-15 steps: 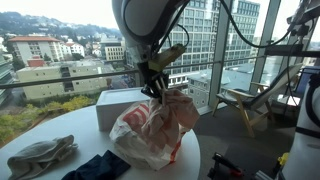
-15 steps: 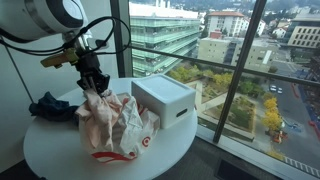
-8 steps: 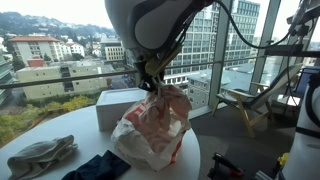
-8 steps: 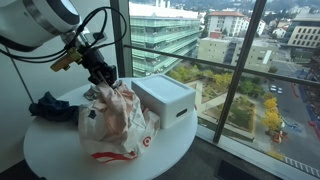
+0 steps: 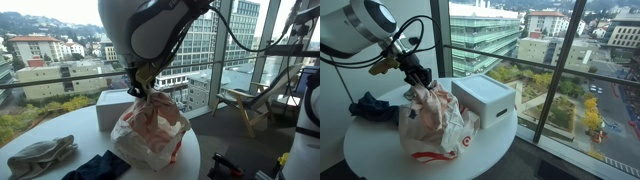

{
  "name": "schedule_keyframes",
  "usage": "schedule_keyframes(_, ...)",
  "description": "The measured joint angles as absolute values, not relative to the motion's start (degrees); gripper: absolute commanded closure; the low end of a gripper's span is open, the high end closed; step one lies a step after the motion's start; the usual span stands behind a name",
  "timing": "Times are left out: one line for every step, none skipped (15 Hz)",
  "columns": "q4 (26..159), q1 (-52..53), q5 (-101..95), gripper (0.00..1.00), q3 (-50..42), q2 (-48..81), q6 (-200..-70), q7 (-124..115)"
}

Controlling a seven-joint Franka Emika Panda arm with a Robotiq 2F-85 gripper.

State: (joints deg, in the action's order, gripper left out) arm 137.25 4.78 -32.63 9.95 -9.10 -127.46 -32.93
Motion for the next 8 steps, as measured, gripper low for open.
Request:
schedule_keyframes(137.3,4.9,-32.5,0.96,10.1,-8.7,-128.7,-33.2)
schedule_keyframes(137.3,4.9,-32.4,0.96,10.1,-8.5,-130.2,-33.5)
schedule_keyframes(137.4,5.0,-32.3,0.96,10.1,-8.2,-131.6,-33.6)
schedule_keyframes(137.5,5.0,-31.9,0.95,10.1,-8.0,-132.7,-33.7)
schedule_keyframes(137.6,5.0,-31.0,0.95,10.1,-7.8,-133.5,-33.7)
schedule_keyframes(137.8,5.0,-29.6,0.95,10.1,-7.5,-134.0,-33.6)
schedule_keyframes(138.1,5.0,-28.5,0.95,10.1,-7.1,-134.2,-33.6)
schedule_keyframes(138.4,5.0,-27.4,0.95,10.1,-6.7,-134.3,-33.6)
